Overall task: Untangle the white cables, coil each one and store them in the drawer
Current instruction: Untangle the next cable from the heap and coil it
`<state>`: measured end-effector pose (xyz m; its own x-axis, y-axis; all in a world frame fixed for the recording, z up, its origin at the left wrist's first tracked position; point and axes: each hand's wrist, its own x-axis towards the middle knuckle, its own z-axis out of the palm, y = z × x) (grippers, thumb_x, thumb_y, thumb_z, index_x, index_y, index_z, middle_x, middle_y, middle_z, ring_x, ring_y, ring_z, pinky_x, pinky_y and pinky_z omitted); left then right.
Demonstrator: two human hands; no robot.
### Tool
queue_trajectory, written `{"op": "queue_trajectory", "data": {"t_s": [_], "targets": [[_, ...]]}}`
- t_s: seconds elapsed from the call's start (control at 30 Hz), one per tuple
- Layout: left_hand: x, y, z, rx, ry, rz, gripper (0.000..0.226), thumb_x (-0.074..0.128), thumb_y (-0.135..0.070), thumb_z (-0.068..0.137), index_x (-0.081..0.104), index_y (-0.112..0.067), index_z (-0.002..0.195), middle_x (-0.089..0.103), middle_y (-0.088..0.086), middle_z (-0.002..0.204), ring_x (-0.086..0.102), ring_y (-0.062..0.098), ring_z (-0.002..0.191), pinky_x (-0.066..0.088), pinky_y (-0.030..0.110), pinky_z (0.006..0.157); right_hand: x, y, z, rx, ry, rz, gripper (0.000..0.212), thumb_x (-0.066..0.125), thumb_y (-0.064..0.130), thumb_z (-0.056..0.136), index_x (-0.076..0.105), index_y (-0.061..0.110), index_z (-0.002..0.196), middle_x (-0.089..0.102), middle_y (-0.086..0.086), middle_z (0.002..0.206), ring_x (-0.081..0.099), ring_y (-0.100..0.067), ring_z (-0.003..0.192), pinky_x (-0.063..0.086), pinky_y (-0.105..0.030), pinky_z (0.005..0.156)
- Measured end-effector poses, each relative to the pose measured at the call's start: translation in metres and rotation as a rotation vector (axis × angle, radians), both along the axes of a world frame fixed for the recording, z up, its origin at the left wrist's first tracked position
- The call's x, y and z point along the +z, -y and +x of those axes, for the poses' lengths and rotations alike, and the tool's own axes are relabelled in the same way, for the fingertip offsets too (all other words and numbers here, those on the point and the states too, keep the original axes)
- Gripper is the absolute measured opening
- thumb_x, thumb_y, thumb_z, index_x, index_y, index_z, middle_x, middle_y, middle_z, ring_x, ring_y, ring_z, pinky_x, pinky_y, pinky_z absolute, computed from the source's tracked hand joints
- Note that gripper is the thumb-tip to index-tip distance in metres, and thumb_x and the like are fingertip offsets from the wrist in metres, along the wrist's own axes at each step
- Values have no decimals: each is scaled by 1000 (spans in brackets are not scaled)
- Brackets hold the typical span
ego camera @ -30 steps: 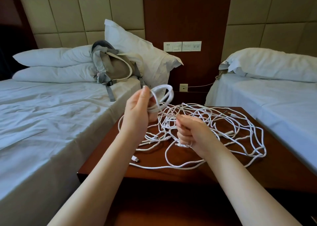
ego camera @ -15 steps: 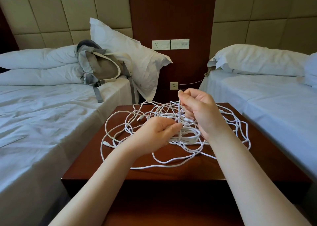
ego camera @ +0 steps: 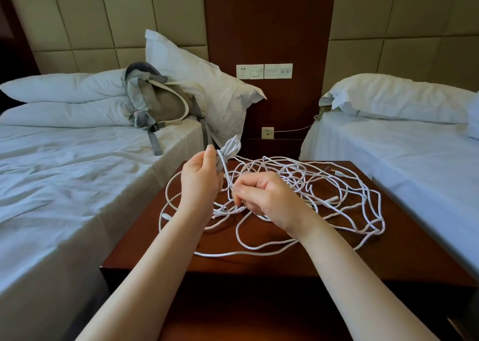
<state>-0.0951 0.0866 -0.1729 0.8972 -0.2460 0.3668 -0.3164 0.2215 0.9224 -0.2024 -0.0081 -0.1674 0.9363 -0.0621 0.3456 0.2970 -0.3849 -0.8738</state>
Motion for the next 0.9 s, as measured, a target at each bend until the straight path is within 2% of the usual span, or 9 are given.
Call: {"op": "queue_trajectory", "data": {"t_s": [0.13, 0.3, 0.37, 0.47, 0.53, 0.57, 0.63, 0.73, 0.9], "targets": [[14, -5, -9, -169, -62, -130, 41, 38, -26, 101, 39, -15, 62, 29, -8, 42, 23, 6, 37, 21, 20, 36, -7, 6, 4, 19, -65, 64, 28, 46, 7, 97, 54, 1, 71, 27, -3, 50, 23, -11, 44, 15, -25, 47], [22, -5, -27, -509, 20, -128, 33, 41, -28, 94, 39, -10, 66, 29, -9, 40, 22, 3, 34, 21, 16, 35, -14, 18, 8, -16, -27, 183, 32, 45, 12, 98, 46, 9, 66, 35, -1, 48, 28, -8, 40, 20, -16, 41], [24, -7, -33, -591, 85, -44, 30, 45, -34, 85, 40, -10, 68, 29, -10, 41, 22, 2, 34, 21, 15, 35, -12, 23, 8, -55, -5, 210, 31, 45, 11, 98, 46, 8, 67, 38, 3, 45, 30, -5, 36, 23, -12, 38], [21, -10, -34, -599, 231, 220, 32, 48, -39, 79, 52, -11, 65, 33, -9, 44, 25, 4, 37, 22, 15, 36, -8, 35, 4, -125, 34, 205, 28, 46, 2, 95, 52, 9, 68, 46, 9, 43, 37, -1, 37, 30, -10, 39], [18, -10, -37, -662, 245, 340, 29, 49, -38, 80, 60, -15, 67, 36, -10, 44, 27, 4, 38, 23, 14, 37, -5, 42, 0, -115, 89, 225, 19, 56, 17, 88, 56, 9, 71, 52, 5, 51, 45, -6, 46, 38, -15, 47], [17, -10, -38, -690, 252, 387, 31, 49, -38, 80, 61, -11, 71, 37, -11, 45, 28, 4, 39, 24, 14, 38, -3, 45, -2, -110, 120, 240, 21, 58, 25, 83, 56, 9, 69, 50, 4, 52, 43, -7, 47, 37, -16, 48], [17, -8, -41, -646, 352, 501, 37, 52, -40, 82, 57, -4, 72, 37, -11, 46, 31, 4, 39, 27, 13, 40, 2, 47, -4, -102, 160, 240, 23, 58, 30, 80, 56, 14, 64, 42, 7, 47, 34, -6, 44, 30, -16, 45], [16, -5, -40, -485, 510, 634, 37, 53, -28, 92, 53, -2, 65, 36, -13, 42, 31, 1, 39, 27, 13, 41, 5, 46, -6, -135, 166, 162, 29, 58, 25, 89, 58, 25, 59, 39, 5, 47, 30, -8, 45, 27, -18, 46], [1, 4, -25, -232, 459, 617, 41, 50, -29, 95, 56, 3, 69, 36, -10, 44, 32, 4, 38, 26, 13, 42, 8, 39, -6, -264, 142, 27, 29, 51, 21, 96, 59, 17, 69, 39, 7, 47, 36, -9, 48, 37, -25, 55]]}}
